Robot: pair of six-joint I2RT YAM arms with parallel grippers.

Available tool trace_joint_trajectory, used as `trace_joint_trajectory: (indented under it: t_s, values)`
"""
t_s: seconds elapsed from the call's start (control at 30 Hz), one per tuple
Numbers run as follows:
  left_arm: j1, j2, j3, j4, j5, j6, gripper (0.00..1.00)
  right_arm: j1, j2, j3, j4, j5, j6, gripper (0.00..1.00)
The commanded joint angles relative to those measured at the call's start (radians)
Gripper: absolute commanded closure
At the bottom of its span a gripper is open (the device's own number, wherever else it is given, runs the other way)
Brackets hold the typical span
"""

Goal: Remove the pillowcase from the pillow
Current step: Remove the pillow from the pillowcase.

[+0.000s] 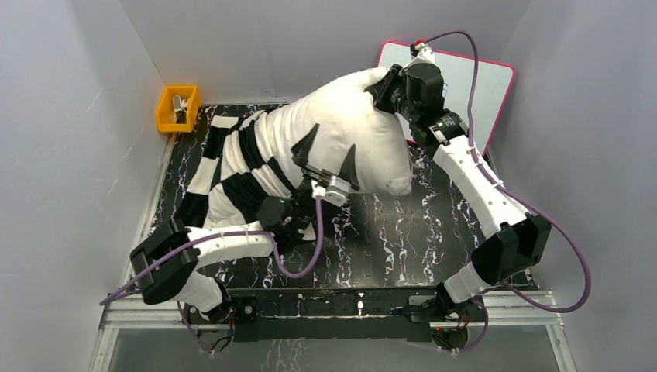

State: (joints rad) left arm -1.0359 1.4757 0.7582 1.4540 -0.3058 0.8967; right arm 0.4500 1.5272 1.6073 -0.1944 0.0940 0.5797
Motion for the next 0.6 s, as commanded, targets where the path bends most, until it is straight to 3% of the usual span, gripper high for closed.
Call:
trace_joint_trajectory:
  t_s: [0.0,0.13,0.3,0.4,0.57]
  values:
    - [0.013,-0.067,0.028,0.154,-0.033,-0.012,0.02,0.020,0.011,0.053,-0.062,-0.115,-0.009,1.00]
    - [0.046,-0.030,0.088,0.044,-0.013,-0.050,0.02,0.033,0.015,0.054,-0.076,-0.174,-0.006,1.00]
    - [0.115,-0.098,0.228,-0.521,0.153,-0.306,0.02,0.051,-0.003,0.054,-0.103,-0.138,-0.036,1.00]
    - [0.117,-0.136,0.324,-0.826,0.204,-0.365,0.02,0.052,-0.007,0.069,-0.117,-0.112,-0.061,1.00]
    - [0.125,-0.210,0.498,-1.225,0.263,-0.542,0.02,0.052,0.005,0.089,-0.125,-0.112,-0.079,1.00]
